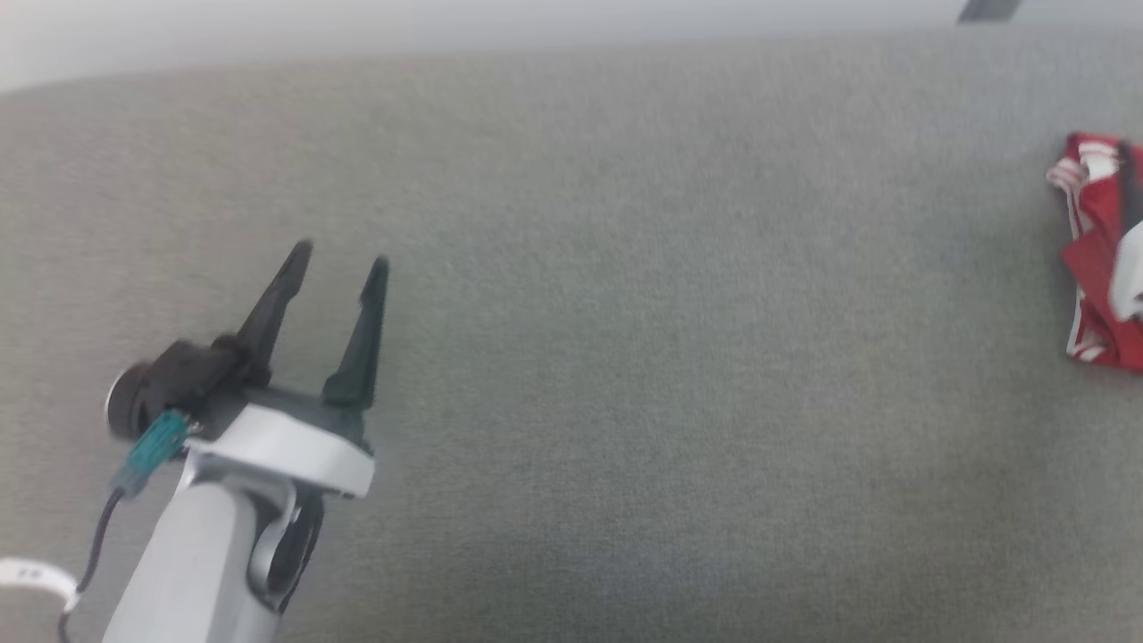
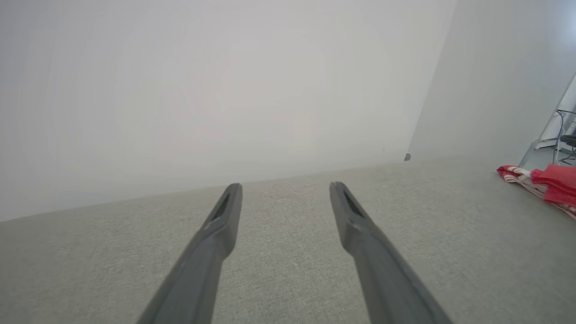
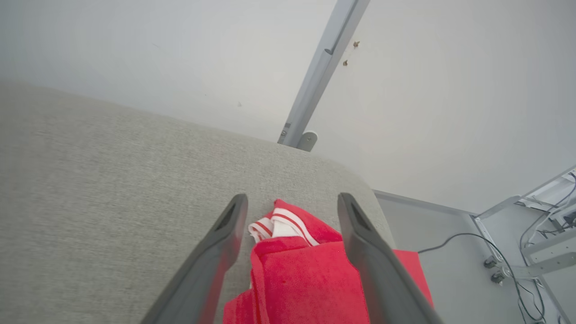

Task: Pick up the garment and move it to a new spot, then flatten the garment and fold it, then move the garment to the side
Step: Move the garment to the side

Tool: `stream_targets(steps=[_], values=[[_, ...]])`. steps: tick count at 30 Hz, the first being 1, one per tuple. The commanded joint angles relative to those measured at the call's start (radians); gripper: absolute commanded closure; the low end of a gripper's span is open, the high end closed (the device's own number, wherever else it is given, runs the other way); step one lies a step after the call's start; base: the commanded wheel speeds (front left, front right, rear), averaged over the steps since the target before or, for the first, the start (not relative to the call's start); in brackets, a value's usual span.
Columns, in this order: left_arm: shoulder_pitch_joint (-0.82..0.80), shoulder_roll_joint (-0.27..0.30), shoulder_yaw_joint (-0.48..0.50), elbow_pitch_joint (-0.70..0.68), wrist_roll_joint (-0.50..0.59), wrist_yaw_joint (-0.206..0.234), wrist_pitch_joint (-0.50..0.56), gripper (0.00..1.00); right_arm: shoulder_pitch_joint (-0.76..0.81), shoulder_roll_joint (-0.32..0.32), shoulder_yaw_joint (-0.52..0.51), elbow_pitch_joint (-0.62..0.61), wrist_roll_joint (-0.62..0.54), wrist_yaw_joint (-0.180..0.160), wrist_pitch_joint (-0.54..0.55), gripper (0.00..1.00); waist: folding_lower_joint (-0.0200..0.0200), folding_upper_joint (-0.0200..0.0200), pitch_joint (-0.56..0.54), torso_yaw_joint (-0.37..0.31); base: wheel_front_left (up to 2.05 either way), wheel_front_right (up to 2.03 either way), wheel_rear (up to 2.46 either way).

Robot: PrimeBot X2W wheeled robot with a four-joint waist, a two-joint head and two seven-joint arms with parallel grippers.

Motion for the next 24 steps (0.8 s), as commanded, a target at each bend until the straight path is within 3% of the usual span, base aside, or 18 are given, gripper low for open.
stream_targets(steps=[1, 7, 14, 24], values=[[0.023, -0.002, 0.011, 0.003, 0.012, -0.001, -0.005, 0.00, 0.023, 0.008, 0.002, -0.008, 0.010, -0.002, -0.009, 0.00, 0.0000, 0.0000, -0.049, 0.028, 0.00, 0.00, 0.00], [0.124, -0.015, 0.091, -0.006, 0.027, -0.001, -0.004, 0.00, 0.127, 0.061, 0.024, -0.078, 0.063, -0.002, -0.021, 0.00, 0.0000, 0.0000, -0.133, 0.053, 0.00, 0.00, 0.00], [0.239, -0.037, 0.178, -0.026, 0.055, -0.001, -0.004, 0.00, 0.277, 0.100, 0.031, -0.245, 0.116, -0.002, -0.021, 0.00, 0.0000, 0.0000, -0.200, 0.066, 0.00, 0.00, 0.00], [0.371, -0.031, 0.228, -0.049, 0.058, -0.001, -0.004, 0.00, 0.563, 0.190, -0.069, -0.549, 0.093, -0.002, -0.022, 0.00, 0.0000, 0.0000, -0.264, 0.065, 0.00, 0.00, 0.00]])
